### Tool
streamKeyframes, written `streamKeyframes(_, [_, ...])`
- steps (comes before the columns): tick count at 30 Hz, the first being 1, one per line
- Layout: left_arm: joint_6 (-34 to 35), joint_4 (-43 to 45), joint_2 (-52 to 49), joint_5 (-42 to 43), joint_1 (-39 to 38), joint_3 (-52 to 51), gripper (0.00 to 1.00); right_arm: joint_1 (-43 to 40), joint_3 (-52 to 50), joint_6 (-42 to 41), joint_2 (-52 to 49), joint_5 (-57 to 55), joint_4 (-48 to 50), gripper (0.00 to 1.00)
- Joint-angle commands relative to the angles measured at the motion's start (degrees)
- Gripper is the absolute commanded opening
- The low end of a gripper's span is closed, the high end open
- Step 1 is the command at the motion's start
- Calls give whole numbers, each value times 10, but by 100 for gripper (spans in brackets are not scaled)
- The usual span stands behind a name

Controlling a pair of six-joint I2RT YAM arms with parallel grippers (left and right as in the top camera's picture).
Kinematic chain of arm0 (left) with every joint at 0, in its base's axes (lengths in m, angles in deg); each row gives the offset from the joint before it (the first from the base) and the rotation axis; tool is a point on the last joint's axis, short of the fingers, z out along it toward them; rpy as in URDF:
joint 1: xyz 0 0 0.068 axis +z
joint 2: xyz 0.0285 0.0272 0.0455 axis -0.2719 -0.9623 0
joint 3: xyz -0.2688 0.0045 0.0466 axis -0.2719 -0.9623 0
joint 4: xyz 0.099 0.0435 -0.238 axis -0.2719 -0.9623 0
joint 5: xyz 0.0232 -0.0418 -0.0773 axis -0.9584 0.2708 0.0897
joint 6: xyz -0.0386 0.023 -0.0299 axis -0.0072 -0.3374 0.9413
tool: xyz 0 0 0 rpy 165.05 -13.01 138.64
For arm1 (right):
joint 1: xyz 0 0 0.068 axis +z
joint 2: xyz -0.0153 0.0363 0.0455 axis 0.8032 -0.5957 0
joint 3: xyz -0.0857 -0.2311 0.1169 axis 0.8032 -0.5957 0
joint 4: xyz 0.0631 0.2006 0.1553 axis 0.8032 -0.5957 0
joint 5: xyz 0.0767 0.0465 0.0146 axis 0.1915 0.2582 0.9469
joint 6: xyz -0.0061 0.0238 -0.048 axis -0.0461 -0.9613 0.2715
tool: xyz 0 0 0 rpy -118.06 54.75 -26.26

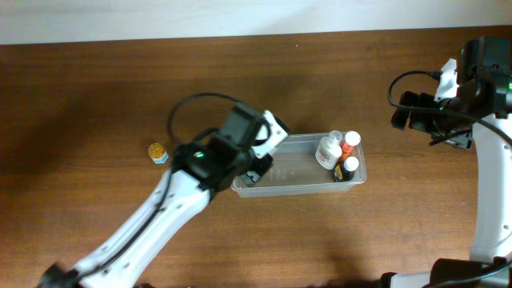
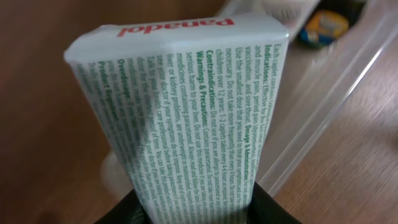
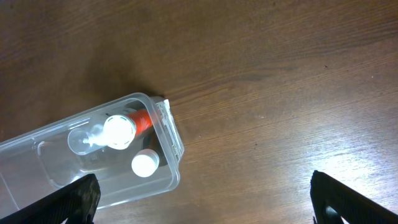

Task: Pack container
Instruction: 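Carry the Panadol box into the container and release it, then move the left gripper to the gold-lidded jar and grasp it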

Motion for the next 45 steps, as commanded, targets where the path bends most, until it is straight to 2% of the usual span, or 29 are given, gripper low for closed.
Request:
streamKeyframes(1, [-27, 2, -63, -4, -2, -5, 40, -1, -4, 6, 5, 7, 0, 100])
streamKeyframes(5, [-27, 3, -109, -2, -2, -5, 40, -1, -4, 6, 5, 7, 0, 100])
streamKeyframes(6, [-27, 3, -112, -2, -2, -5, 43, -1, -4, 6, 5, 7, -1, 100])
streamKeyframes(11, [-26, -8, -102, -3, -2, 4, 76, -1, -4, 6, 5, 7, -1, 100])
streamKeyframes(13, [-14, -26, -87, -11, 0, 20, 99, -1, -4, 8, 5, 7, -1, 100])
streamKeyframes(17, [53, -66, -40, -75, 35, 56, 99, -1, -4, 10, 5, 7, -1, 100])
streamKeyframes(21, [99, -70, -2, -74, 111, 59, 99, -1, -4, 10, 5, 7, -1, 100])
streamKeyframes(26, [178, -83, -9, -59, 233, 59, 99, -1, -4, 10, 5, 7, -2, 100])
streamKeyframes(31, [178, -84, -55, 14, 332, 59, 99, -1, -4, 10, 5, 7, -2, 100])
streamKeyframes(34, [187, -90, -99, 24, 368, 59, 100, -1, -4, 10, 5, 7, -3, 100])
streamKeyframes(39, [195, -90, -167, 38, 401, 59, 99, -1, -4, 10, 5, 7, -3, 100])
streamKeyframes(45, [195, -88, -238, 43, 405, 59, 99, -1, -4, 10, 5, 7, -3, 100])
